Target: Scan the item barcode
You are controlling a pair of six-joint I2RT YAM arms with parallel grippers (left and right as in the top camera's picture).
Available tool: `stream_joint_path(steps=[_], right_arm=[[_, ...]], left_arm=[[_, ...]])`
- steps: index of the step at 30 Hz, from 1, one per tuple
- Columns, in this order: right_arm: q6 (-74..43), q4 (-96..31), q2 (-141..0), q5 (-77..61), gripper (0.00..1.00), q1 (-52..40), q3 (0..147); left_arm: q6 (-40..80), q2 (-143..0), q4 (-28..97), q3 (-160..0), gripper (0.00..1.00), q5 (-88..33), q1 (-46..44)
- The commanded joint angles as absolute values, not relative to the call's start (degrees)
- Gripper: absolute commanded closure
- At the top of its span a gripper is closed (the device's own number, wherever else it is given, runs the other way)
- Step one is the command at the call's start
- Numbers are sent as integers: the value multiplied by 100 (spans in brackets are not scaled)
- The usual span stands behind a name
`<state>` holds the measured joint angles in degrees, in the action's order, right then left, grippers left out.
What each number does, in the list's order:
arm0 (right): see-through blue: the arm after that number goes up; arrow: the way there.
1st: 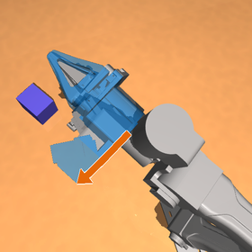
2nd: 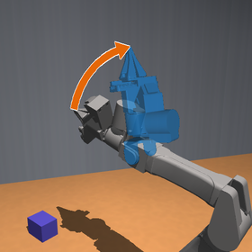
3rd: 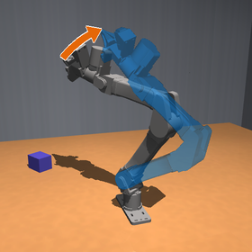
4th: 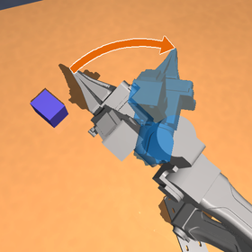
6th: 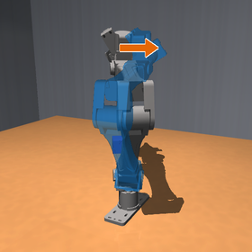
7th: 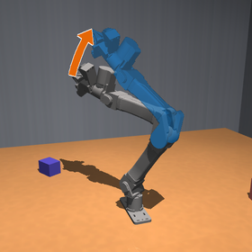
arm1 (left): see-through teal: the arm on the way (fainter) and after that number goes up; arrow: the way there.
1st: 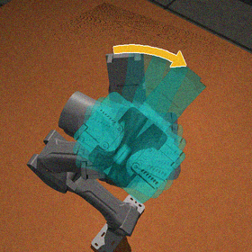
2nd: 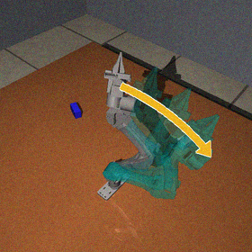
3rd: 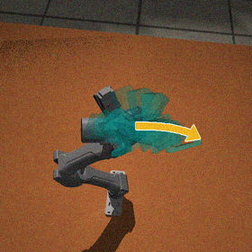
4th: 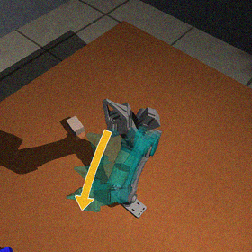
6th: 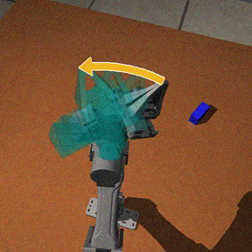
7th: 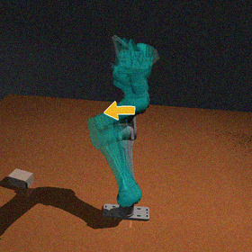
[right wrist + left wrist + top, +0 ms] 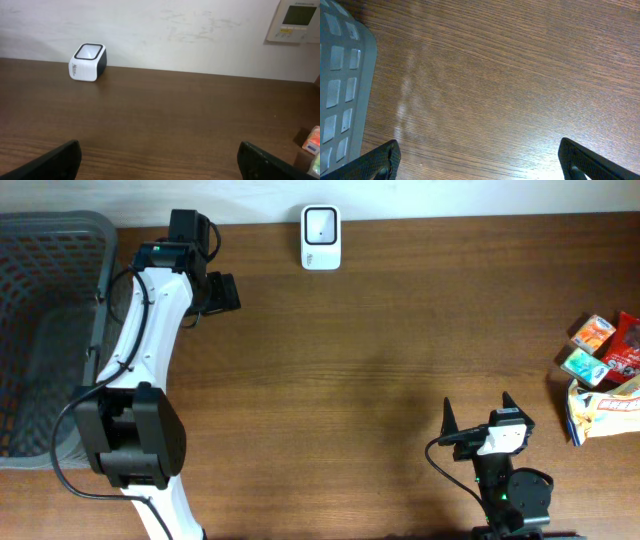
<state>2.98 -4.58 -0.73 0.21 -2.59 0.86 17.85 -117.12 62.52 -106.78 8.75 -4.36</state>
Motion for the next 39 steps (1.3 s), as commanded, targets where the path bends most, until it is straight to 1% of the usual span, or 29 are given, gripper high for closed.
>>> stream_joint_path(steps=[1, 17, 20, 24, 26, 29, 34, 36, 39], right_arm=[[298, -467, -19, 69, 2, -222, 32], [298, -467, -19, 69, 2, -222, 32], [298, -467, -19, 69, 2, -222, 32], [298, -467, -19, 69, 1, -222, 32], [298, -467, -19, 69, 2, -222, 32], [298, -467, -19, 69, 2, -222, 32], [296, -467, -19, 69, 2, -222, 32], [298, -467, -19, 69, 2, -222, 32], [298, -467, -19, 69, 2, -222, 32]], left_arm=[[1861, -11537, 6250, -10777, 1, 875, -395], [1861, -11537, 6265, -10777, 1, 873, -395], [1863, -11498, 6449, -10777, 1, 379, -401], [1863, -10814, 6296, -10750, 1, 185, -508], [1835, -10355, 5957, -10501, 1, 189, -674], [1483, -9500, 5192, -9408, 1, 187, -816], [884, -7765, 3870, -6958, 1, 154, -1007], [434, -6624, 3098, -5695, 1, -121, -1118], [421, -5131, 2287, -4379, 1, -198, -1175]])
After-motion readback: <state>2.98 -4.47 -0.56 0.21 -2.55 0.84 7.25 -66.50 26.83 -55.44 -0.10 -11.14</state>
